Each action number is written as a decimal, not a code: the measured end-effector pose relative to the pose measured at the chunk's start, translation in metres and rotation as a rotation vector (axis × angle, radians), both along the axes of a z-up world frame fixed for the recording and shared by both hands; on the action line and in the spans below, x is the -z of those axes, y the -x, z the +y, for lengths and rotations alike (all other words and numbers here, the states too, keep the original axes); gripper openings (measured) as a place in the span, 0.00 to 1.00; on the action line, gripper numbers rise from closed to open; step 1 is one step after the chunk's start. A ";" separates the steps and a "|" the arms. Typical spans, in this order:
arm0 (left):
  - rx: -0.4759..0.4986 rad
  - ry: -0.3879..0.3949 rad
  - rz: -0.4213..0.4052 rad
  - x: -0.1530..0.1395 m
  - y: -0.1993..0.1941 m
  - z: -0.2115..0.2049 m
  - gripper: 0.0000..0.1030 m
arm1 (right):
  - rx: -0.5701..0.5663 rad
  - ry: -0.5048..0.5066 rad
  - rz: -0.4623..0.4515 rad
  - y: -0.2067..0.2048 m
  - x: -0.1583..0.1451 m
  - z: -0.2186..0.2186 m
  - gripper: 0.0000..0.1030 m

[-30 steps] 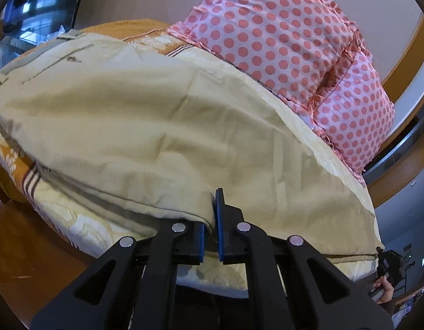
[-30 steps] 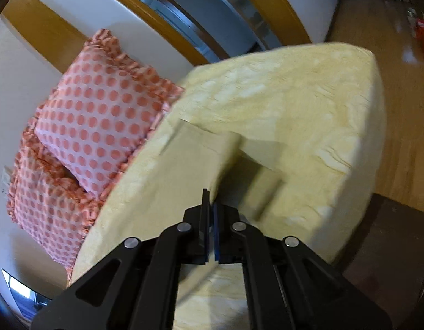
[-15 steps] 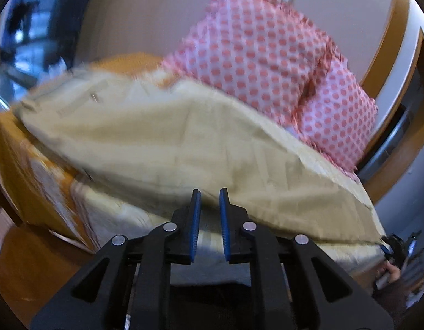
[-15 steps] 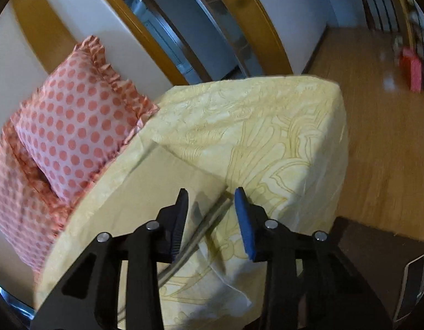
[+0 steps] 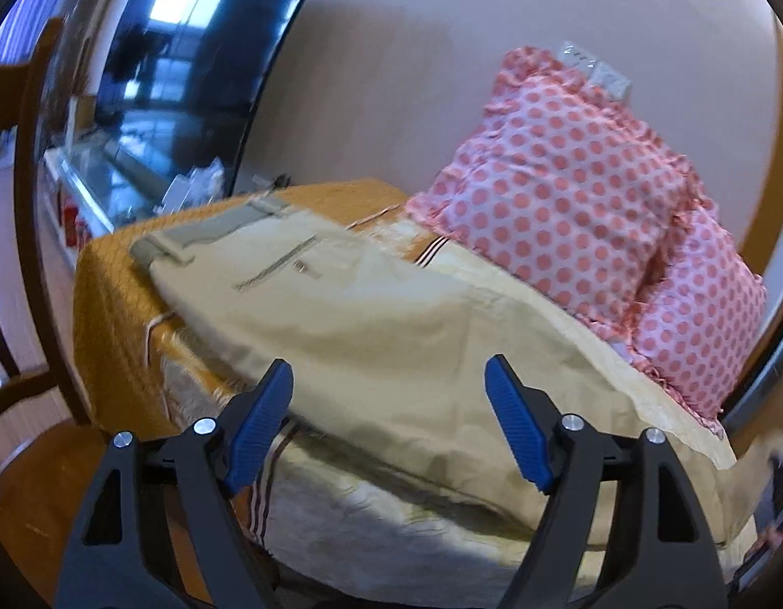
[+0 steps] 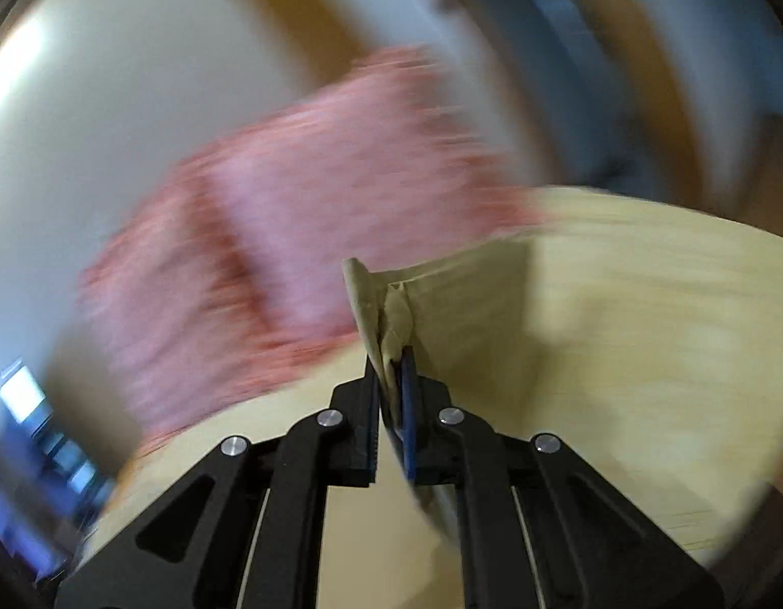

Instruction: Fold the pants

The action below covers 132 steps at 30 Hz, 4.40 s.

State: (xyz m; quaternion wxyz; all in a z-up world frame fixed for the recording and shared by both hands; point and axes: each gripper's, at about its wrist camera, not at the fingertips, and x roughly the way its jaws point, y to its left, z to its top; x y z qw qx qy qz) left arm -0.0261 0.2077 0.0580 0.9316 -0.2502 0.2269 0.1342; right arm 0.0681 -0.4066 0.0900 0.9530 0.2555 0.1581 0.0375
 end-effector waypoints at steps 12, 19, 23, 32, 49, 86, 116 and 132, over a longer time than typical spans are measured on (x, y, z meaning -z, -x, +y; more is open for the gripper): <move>-0.070 0.135 0.055 0.018 0.012 0.053 0.76 | -0.888 0.302 0.220 -0.030 0.075 0.291 0.46; -0.153 0.180 0.075 0.020 -0.004 0.105 0.76 | -0.919 0.312 0.203 -0.016 0.089 0.289 0.68; -0.199 0.192 0.106 0.028 -0.017 0.129 0.76 | -0.923 0.299 0.194 -0.011 0.088 0.289 0.70; -0.162 0.190 0.089 0.028 -0.033 0.107 0.76 | -0.944 0.307 0.161 -0.012 0.089 0.298 0.80; -0.008 -0.127 -0.021 -0.056 -0.069 0.020 0.09 | -0.904 0.189 0.129 -0.001 0.079 0.255 0.81; 0.872 -0.390 -0.102 -0.044 -0.027 -0.250 0.90 | -0.565 0.000 0.041 -0.004 0.024 0.098 0.89; 0.734 0.021 0.316 0.005 -0.228 -0.120 0.74 | -0.494 0.240 0.457 -0.115 0.072 0.079 0.48; 0.757 0.103 0.358 0.016 -0.243 -0.117 0.42 | -0.549 0.249 0.430 -0.124 0.068 0.077 0.26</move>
